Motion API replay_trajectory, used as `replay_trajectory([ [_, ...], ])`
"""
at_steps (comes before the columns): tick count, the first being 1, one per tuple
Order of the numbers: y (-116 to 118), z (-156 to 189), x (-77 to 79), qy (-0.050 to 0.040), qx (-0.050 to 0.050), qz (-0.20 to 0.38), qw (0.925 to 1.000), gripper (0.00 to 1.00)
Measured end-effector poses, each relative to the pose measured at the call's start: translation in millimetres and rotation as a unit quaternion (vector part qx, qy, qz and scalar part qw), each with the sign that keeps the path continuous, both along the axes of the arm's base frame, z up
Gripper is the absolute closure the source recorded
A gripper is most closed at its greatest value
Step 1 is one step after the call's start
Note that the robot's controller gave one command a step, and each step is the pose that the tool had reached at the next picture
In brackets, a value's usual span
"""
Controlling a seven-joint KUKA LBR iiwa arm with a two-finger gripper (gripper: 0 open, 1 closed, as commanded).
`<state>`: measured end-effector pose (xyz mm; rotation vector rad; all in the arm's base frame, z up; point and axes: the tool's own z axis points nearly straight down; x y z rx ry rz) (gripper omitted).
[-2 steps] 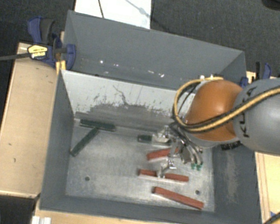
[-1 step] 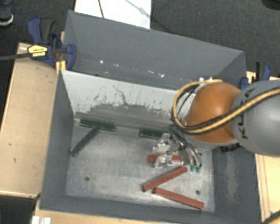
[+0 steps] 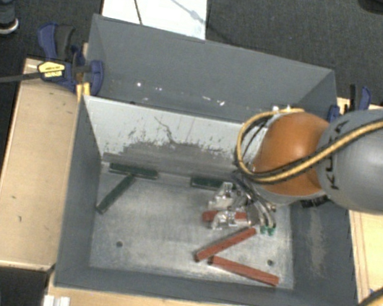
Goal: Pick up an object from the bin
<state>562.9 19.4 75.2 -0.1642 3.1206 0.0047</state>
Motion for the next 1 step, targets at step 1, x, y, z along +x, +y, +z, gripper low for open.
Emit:
replay_trajectory([
  [1,4.9,0.2,1.6,-0.0002,-0.004,0.033,0.9994,1.0],
])
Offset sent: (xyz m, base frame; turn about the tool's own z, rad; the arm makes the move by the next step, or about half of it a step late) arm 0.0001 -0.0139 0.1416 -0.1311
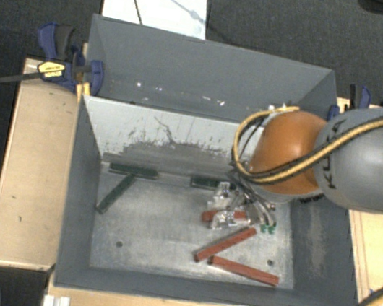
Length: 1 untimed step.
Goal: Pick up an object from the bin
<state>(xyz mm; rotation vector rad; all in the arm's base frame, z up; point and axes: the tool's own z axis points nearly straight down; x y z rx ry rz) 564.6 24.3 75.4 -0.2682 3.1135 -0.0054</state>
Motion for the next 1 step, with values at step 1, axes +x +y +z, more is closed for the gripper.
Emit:
replay_trajectory([
  [1,-19.0,142.4,-0.6,0.0067,0.001,0.03,0.9995,1.0],
])
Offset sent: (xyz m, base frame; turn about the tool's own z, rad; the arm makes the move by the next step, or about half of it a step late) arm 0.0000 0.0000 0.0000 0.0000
